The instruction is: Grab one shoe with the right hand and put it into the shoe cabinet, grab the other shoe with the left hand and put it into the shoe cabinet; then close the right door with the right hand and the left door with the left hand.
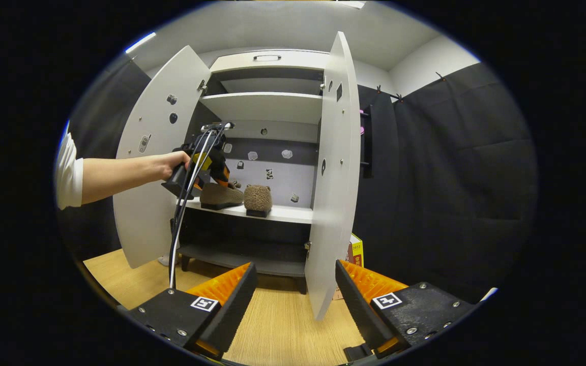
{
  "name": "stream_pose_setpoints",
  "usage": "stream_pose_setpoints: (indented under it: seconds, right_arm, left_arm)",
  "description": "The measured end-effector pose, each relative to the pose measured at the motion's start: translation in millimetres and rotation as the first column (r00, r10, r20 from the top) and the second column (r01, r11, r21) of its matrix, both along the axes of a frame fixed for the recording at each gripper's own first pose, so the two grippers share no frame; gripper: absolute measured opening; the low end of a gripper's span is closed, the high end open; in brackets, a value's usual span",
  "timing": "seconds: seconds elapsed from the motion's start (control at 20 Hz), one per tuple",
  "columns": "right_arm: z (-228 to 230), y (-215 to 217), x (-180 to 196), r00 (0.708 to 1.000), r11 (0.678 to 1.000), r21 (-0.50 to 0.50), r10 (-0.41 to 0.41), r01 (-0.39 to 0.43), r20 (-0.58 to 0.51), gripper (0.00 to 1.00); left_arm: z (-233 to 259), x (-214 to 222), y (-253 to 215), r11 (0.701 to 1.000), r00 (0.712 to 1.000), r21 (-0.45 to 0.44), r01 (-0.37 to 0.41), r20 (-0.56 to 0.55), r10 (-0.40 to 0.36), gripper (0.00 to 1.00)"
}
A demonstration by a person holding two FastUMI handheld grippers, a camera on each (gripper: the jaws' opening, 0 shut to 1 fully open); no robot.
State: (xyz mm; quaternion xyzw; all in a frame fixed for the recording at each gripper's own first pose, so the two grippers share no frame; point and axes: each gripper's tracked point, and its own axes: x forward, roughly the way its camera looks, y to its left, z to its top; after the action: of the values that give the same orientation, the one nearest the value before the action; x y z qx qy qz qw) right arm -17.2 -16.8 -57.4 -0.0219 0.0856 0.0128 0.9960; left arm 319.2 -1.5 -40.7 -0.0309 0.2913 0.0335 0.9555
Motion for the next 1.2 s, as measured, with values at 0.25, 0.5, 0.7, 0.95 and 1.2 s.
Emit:
stream_pose_setpoints:
  seconds: [0.25,0.5,0.7,0.95,1.2]
  right_arm:
    - [2.2,3.5,4.9,1.000,1.000,0.025,0.014,-0.014,0.009,0.94]
    - [16.3,5.8,10.0,0.998,0.999,0.034,0.034,-0.036,0.045,0.94]
    - [23.0,11.0,13.6,0.997,0.997,0.048,0.054,-0.057,0.063,0.94]
    - [23.3,18.8,13.5,0.995,0.993,0.091,0.067,-0.073,0.076,0.94]
    - [19.9,17.6,7.1,0.996,0.989,0.127,0.070,-0.078,0.062,0.94]
  left_arm:
    - [76.8,-50.8,-10.5,0.996,0.964,0.039,0.081,0.250,-0.088,0.97]
    - [113.0,-128.1,-17.5,0.992,0.925,0.045,0.115,0.360,-0.124,0.97]
    - [115.9,-187.0,-14.6,0.993,0.905,0.057,0.102,0.410,-0.116,0.96]
    - [95.2,-249.6,-5.3,0.997,0.896,0.059,0.056,0.438,-0.076,0.94]
    - [47.4,-302.0,-7.5,0.999,0.900,-0.004,0.041,0.435,-0.035,0.97]
